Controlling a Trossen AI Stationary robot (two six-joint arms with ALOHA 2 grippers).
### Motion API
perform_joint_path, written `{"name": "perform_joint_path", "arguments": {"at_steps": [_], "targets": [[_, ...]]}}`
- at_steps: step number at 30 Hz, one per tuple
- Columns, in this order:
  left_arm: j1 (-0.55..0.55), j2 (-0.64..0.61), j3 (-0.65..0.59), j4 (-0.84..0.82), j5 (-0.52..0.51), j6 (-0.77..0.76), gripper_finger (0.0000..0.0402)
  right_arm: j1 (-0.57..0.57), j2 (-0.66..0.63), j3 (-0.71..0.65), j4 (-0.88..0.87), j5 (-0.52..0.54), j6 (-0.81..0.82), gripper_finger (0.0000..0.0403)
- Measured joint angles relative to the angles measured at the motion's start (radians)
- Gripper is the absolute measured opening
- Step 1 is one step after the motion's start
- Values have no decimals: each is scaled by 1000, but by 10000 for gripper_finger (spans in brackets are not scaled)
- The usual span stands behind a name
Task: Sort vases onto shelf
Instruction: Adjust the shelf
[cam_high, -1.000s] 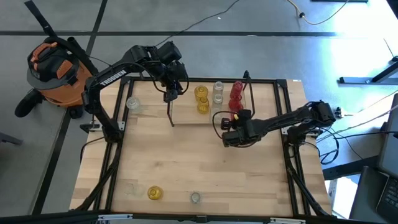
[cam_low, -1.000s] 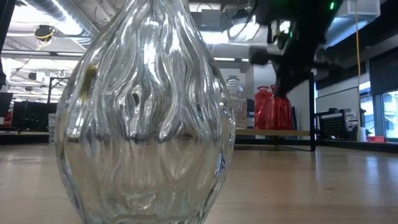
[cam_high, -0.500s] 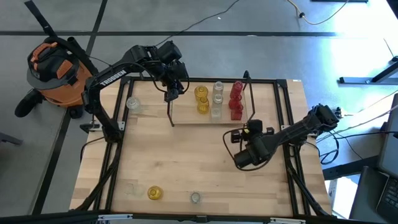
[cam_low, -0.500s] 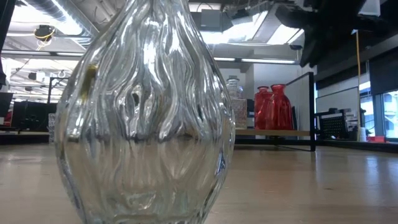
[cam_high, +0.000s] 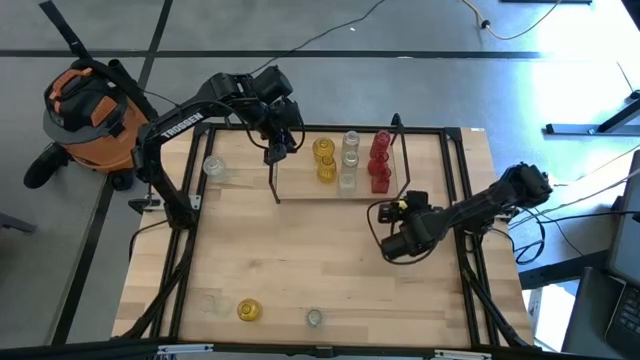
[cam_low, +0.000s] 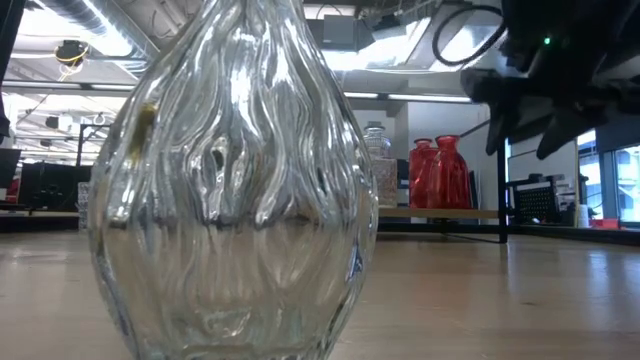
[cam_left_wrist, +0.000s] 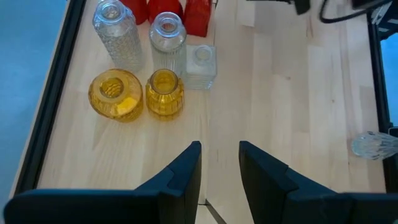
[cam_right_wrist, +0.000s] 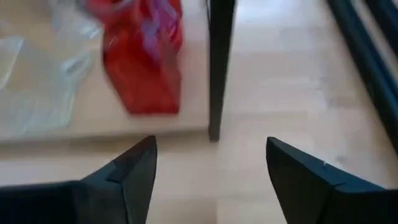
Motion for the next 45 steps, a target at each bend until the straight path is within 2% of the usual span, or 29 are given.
{"name": "perform_joint_path", "arguments": {"at_steps": [4,7,12,15,22,27,31,38,45], "targets": [[-1,0,0,0,2,0,101,-46,-31,-46,23,67,-5,247],[-1,0,0,-4,3,0,101,-83,-60,-67,97,106,-72,226],[-1,0,0,-14,3,0,101,-160,-83,-80,202,74,-312,191],[-1,0,0,-14,4,1,101,-211,-83,-79,199,60,-370,177],[0,0,0,-28,4,1,101,-299,-83,-79,202,57,-424,161],[-6,0,0,-29,3,0,101,-316,-83,-79,204,40,-456,141],[-8,0,0,-29,4,0,101,-312,-83,-79,207,14,-456,104],[-11,0,0,-24,4,0,101,-312,-83,-79,212,-17,-456,11],[-11,0,0,-25,4,0,101,-313,-84,-79,222,-48,-459,19]]}}
